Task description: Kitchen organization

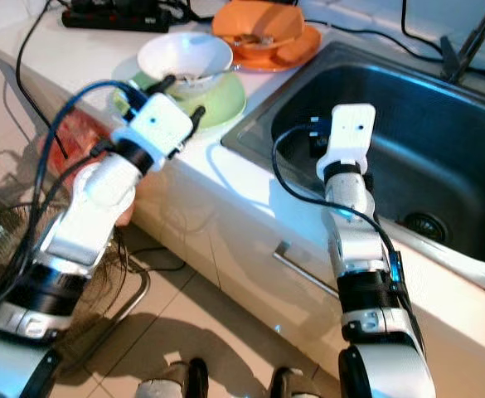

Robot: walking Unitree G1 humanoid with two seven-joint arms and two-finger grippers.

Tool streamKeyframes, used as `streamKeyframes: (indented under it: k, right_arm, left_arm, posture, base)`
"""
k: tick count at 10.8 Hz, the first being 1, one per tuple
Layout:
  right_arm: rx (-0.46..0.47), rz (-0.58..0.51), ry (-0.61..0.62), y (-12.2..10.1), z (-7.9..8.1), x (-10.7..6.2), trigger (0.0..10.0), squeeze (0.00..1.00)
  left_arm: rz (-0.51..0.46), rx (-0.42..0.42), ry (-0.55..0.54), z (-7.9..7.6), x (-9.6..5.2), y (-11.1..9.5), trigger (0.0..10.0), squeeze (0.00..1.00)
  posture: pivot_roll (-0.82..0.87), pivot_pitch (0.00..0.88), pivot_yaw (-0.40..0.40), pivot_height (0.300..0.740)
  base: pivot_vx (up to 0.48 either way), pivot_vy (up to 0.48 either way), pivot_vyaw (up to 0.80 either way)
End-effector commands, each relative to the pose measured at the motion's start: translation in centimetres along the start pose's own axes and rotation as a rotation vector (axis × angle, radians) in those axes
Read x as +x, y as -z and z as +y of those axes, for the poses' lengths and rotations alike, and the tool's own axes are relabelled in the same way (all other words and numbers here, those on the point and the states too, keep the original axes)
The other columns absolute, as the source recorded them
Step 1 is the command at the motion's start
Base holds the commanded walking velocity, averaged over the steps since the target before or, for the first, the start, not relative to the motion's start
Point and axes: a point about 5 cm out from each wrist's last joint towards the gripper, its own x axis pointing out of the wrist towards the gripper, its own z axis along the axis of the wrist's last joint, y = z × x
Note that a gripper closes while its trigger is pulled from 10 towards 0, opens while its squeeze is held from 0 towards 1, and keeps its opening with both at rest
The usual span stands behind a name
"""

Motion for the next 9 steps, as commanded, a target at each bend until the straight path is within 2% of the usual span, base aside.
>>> streamKeyframes:
  k: [1, 3, 6, 9]
  right_arm:
    - [-0.001, -0.015, -0.001, -0.4, 0.1, 0.2, 10.0, 0.0]
    - [-0.002, -0.018, 0.008, -0.4, -0.2, 0.1, 10.0, 0.0]
    - [0.0, -0.017, 0.014, -0.4, -0.2, 0.1, 10.0, 0.0]
    - [-0.001, -0.014, 0.014, -0.4, -0.2, 0.1, 10.0, 0.0]
  left_arm:
    - [-0.023, 0.032, 0.006, 0.0, 0.3, -0.4, 10.0, 0.0]
    - [-0.017, 0.12, 0.033, -0.3, 1.7, 0.0, 10.0, 0.0]
    - [-0.007, 0.183, 0.035, -0.3, 2.8, 0.3, 10.0, 0.0]
    - [-0.029, 0.184, 0.025, -0.2, 3.5, 0.2, 10.0, 0.0]
  posture:
    - [0.08, 0.141, 0.006, 0.74]
    - [0.07, 0.152, 0.009, 0.74]
    - [0.07, 0.158, 0.012, 0.74]
    - [0.07, 0.16, 0.009, 0.74]
  base:
    - [0.0, 0.0, 0.0]
    - [0.0, 0.0, 0.0]
    - [0.0, 0.0, 0.0]
    - [0.0, 0.0, 0.0]
